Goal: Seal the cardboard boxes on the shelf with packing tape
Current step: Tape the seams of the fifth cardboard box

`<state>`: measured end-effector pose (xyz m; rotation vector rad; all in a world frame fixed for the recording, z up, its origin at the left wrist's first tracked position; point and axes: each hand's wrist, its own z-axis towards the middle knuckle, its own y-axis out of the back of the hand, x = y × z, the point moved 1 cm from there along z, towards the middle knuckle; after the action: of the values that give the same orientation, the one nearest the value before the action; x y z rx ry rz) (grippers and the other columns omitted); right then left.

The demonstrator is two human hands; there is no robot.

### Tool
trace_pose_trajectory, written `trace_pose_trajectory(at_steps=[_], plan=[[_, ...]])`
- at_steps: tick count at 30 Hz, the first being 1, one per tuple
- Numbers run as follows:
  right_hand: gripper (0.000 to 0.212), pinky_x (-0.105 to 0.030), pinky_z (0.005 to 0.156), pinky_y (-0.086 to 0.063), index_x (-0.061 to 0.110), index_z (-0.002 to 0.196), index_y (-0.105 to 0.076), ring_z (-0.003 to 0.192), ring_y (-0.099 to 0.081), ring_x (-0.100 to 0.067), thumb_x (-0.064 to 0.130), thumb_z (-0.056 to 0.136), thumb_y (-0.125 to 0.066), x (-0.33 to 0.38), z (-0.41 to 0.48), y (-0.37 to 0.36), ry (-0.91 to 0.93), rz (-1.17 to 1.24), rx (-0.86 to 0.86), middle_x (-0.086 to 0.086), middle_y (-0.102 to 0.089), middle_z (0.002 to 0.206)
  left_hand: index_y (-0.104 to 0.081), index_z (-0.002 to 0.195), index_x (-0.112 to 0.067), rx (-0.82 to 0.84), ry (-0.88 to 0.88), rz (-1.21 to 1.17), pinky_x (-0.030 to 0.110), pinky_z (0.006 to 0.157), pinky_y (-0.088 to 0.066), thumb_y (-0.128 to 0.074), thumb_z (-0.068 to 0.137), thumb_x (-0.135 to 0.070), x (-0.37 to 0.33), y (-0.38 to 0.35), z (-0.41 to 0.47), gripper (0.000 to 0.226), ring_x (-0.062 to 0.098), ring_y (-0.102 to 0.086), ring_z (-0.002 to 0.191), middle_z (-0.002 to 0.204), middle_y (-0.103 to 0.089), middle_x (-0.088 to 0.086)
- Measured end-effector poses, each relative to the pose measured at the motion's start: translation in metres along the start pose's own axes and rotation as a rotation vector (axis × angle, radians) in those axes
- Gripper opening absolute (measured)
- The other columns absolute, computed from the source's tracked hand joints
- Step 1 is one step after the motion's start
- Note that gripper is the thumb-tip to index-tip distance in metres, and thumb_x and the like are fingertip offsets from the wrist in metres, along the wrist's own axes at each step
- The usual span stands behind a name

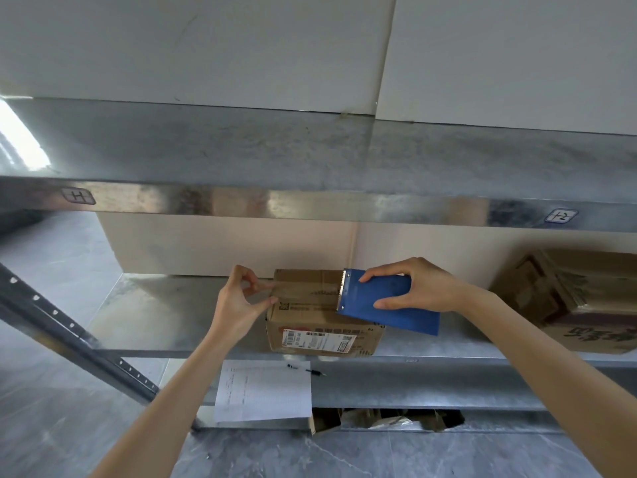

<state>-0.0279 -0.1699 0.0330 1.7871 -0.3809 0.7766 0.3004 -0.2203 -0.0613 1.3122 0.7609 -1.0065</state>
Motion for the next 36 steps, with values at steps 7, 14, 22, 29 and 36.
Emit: trace_pose_trajectory(at_steps=[7, 14, 22, 29, 36], plan=[[0.035, -0.010, 0.089, -0.047, 0.050, 0.112, -0.066, 0.106, -0.056, 0.013, 0.037, 0.082, -0.078, -0.004, 0.008, 0.000, -0.063, 0.087, 0.056, 0.034, -0.057, 0.121, -0.050, 0.091, -0.008, 0.092, 0.162, -0.094, 0.018, 0.077, -0.052, -0.083, 0.073, -0.001, 0.003, 0.008, 0.007, 0.039, 0.005, -0.069, 0.088, 0.082, -0.066, -0.008], [0.036, -0.015, 0.092, -0.048, 0.051, 0.113, -0.064, 0.108, -0.056, 0.010, 0.041, 0.081, -0.078, -0.006, 0.010, 0.001, -0.077, 0.085, 0.086, 0.035, -0.056, 0.123, -0.059, 0.088, -0.010, 0.099, 0.363, -0.228, 0.043, 0.091, -0.051, -0.058, 0.097, -0.004, 0.012, 0.008, 0.019, 0.011, 0.025, -0.063, 0.094, 0.088, -0.067, 0.008], [0.037, -0.029, 0.096, -0.052, 0.055, 0.113, -0.062, 0.110, -0.058, 0.000, 0.045, 0.081, -0.076, -0.004, 0.012, 0.000, -0.079, 0.069, 0.089, 0.028, -0.056, 0.128, -0.062, 0.091, -0.006, 0.166, 0.394, -0.124, 0.041, 0.083, -0.051, -0.059, 0.097, -0.014, 0.029, -0.005, 0.018, 0.010, 0.027, -0.065, 0.094, 0.094, -0.068, 0.013], [0.038, -0.023, 0.092, -0.052, 0.054, 0.113, -0.064, 0.107, -0.059, 0.002, 0.043, 0.080, -0.078, -0.007, 0.010, -0.003, -0.086, 0.093, 0.056, 0.024, -0.058, 0.128, -0.056, 0.109, -0.005, 0.136, 0.405, -0.168, 0.031, 0.076, -0.054, -0.051, 0.102, -0.013, 0.033, -0.024, 0.011, 0.012, 0.025, -0.066, 0.094, 0.099, -0.066, 0.011], [0.037, -0.022, 0.091, -0.053, 0.053, 0.111, -0.066, 0.105, -0.060, 0.003, 0.040, 0.078, -0.080, -0.003, 0.010, -0.003, -0.124, 0.127, 0.048, 0.026, -0.059, 0.125, -0.054, 0.111, -0.013, 0.118, 0.321, -0.012, 0.029, 0.080, -0.053, -0.059, 0.095, -0.005, 0.039, -0.022, 0.002, 0.018, 0.020, -0.063, 0.098, 0.103, -0.064, 0.001]])
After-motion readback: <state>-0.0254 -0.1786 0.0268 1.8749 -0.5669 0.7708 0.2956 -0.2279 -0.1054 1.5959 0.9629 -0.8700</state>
